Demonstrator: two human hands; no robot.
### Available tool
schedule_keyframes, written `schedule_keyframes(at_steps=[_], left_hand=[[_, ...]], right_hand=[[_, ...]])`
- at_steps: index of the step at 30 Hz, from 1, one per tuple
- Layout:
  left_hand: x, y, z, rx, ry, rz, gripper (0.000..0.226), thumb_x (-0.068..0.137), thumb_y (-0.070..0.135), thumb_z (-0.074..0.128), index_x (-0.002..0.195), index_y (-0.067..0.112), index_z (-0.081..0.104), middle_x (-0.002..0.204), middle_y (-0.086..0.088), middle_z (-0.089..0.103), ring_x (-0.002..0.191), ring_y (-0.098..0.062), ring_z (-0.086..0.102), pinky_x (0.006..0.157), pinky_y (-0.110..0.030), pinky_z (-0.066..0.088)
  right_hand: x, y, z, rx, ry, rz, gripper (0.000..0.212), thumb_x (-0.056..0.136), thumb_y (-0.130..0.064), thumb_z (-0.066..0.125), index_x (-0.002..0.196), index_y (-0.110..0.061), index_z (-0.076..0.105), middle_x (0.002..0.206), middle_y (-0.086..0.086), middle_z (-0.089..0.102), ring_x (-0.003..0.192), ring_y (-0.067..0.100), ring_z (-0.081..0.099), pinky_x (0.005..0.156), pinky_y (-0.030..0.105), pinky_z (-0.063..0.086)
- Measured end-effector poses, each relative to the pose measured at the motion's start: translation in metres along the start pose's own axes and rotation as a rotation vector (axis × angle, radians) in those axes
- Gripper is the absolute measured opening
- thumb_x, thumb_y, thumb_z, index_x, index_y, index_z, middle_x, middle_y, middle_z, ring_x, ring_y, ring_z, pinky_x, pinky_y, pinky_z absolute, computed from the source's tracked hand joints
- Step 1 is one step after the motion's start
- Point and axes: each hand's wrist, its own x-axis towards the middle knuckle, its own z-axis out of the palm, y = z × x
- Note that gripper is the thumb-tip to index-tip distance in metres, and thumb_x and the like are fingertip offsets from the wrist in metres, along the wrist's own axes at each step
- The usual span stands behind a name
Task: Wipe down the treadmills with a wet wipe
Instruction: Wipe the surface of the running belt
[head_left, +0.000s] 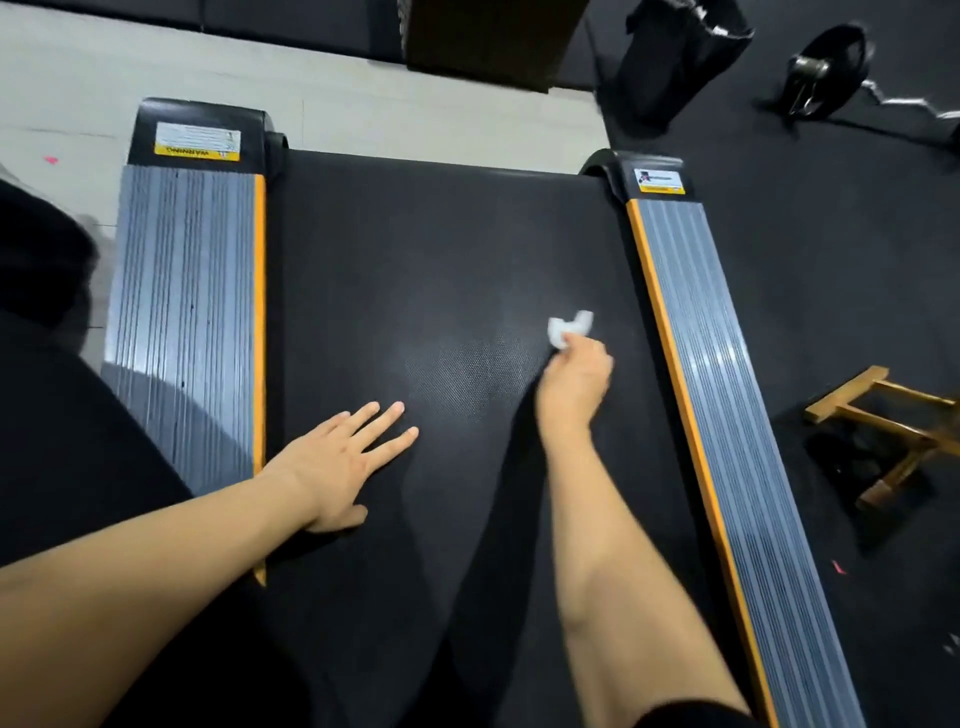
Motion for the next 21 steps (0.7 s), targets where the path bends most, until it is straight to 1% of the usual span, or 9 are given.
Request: schedule_keyframes(at_steps=[3, 6, 7, 9, 12, 14, 16, 18, 21], left_hand=[[0.001, 0.001, 0.005, 0.008, 0.036, 0.002, 0.097, 0.098, 0.048, 0.048, 0.155, 0.03, -0.029, 0.161, -0.005, -0.037, 0.154, -0.027, -0.022, 0.127, -0.042, -0.004], [-0.002, 0.0, 0.013, 0.028, 0.069, 0.004, 0.094, 0.099, 0.05, 0.043, 0.155, 0.029, -0.029, 0.161, -0.006, -0.037, 0.154, -0.028, -0.023, 0.127, -0.042, -0.006], [-0.003, -0.001, 0.013, 0.026, 0.087, 0.003, 0.094, 0.099, 0.052, 0.043, 0.155, 0.029, -0.03, 0.161, -0.006, -0.037, 0.154, -0.027, -0.023, 0.127, -0.042, -0.007], [-0.004, -0.003, 0.015, 0.017, 0.1, 0.007, 0.094, 0.099, 0.052, 0.043, 0.154, 0.03, -0.03, 0.161, -0.005, -0.037, 0.154, -0.027, -0.023, 0.127, -0.041, -0.006], [-0.003, -0.001, 0.016, 0.011, 0.116, -0.006, 0.095, 0.099, 0.05, 0.045, 0.155, 0.03, -0.029, 0.162, -0.004, -0.036, 0.154, -0.027, -0.022, 0.127, -0.041, -0.006], [-0.003, 0.001, 0.015, 0.012, 0.122, -0.011, 0.096, 0.099, 0.049, 0.047, 0.156, 0.03, -0.028, 0.162, -0.005, -0.035, 0.155, -0.027, -0.021, 0.127, -0.041, -0.005], [-0.003, 0.002, 0.014, 0.007, 0.122, -0.013, 0.096, 0.099, 0.048, 0.049, 0.156, 0.03, -0.026, 0.163, -0.006, -0.033, 0.155, -0.028, -0.02, 0.128, -0.041, -0.004], [-0.006, 0.002, 0.01, 0.009, 0.123, -0.015, 0.096, 0.099, 0.047, 0.051, 0.158, 0.029, -0.022, 0.165, -0.007, -0.029, 0.156, -0.028, -0.016, 0.128, -0.041, -0.001], [-0.013, 0.006, 0.006, -0.022, 0.115, -0.008, 0.082, 0.102, 0.04, 0.051, 0.163, 0.021, -0.001, 0.169, -0.012, -0.01, 0.157, -0.03, -0.004, 0.127, -0.04, 0.014]], right_hand=[[-0.079, -0.061, 0.026, 0.112, -0.253, -0.463, 0.019, 0.085, -0.005, 0.056, 0.089, -0.012, 0.074, 0.081, 0.012, 0.07, 0.076, 0.025, 0.06, 0.068, 0.036, 0.048], [-0.088, -0.064, 0.027, 0.094, -0.362, -0.831, 0.03, 0.084, -0.005, 0.06, 0.106, -0.015, 0.075, 0.098, 0.004, 0.072, 0.089, 0.023, 0.062, 0.08, 0.034, 0.052], [-0.064, -0.049, 0.019, 0.033, -0.341, -0.831, 0.027, 0.085, -0.015, 0.06, 0.107, -0.02, 0.076, 0.101, 0.0, 0.074, 0.092, 0.022, 0.066, 0.081, 0.032, 0.053], [-0.01, -0.003, -0.007, -0.185, -0.277, -0.603, 0.026, 0.087, -0.028, 0.059, 0.104, -0.02, 0.077, 0.098, -0.005, 0.076, 0.094, 0.015, 0.07, 0.075, 0.026, 0.049], [0.051, 0.065, -0.05, -0.276, -0.084, -0.055, 0.03, 0.094, -0.007, 0.045, 0.106, -0.006, 0.073, 0.1, 0.016, 0.069, 0.094, 0.035, 0.067, 0.071, 0.033, 0.045], [0.048, 0.067, -0.047, -0.245, -0.009, 0.049, 0.034, 0.094, -0.002, 0.044, 0.115, -0.006, 0.071, 0.108, 0.02, 0.066, 0.1, 0.04, 0.063, 0.084, 0.042, 0.05], [0.02, 0.032, -0.024, -0.182, -0.01, 0.053, 0.034, 0.089, 0.0, 0.048, 0.111, -0.007, 0.073, 0.105, 0.022, 0.067, 0.099, 0.043, 0.063, 0.085, 0.046, 0.05], [-0.022, -0.022, 0.003, -0.08, -0.111, -0.07, 0.028, 0.089, -0.004, 0.052, 0.102, -0.008, 0.076, 0.097, 0.02, 0.07, 0.091, 0.039, 0.065, 0.078, 0.042, 0.051], [-0.106, -0.097, 0.04, -0.058, -0.448, -0.549, 0.026, 0.09, -0.013, 0.053, 0.098, -0.015, 0.078, 0.089, 0.012, 0.071, 0.081, 0.033, 0.063, 0.068, 0.037, 0.053]])
